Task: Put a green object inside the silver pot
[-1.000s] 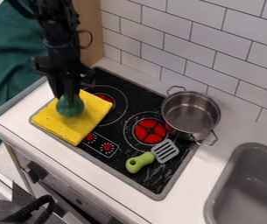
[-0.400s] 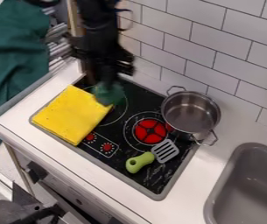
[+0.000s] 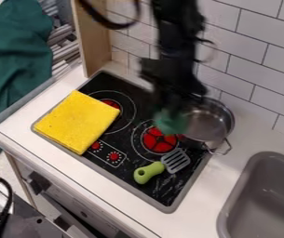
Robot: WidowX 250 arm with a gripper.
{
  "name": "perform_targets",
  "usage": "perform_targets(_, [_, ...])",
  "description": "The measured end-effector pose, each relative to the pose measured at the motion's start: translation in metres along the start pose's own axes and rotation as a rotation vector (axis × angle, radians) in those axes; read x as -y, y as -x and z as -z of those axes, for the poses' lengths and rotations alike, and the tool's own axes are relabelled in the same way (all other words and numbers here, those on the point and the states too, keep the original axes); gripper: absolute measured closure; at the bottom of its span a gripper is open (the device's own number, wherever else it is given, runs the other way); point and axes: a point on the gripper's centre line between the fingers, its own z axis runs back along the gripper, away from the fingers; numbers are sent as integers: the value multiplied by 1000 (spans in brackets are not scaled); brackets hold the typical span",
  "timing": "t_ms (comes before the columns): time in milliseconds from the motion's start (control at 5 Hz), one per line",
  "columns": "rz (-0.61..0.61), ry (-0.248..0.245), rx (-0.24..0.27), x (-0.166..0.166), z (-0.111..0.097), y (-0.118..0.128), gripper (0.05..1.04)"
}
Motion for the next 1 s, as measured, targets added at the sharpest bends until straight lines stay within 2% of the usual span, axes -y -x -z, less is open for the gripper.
perform_targets(400, [128,-46,8,52,-2,-27,844])
perform_targets(600, [111,-62,1,56,4,-39,844])
perform_targets(1000, [37,-60,-32,44,24,-51,843])
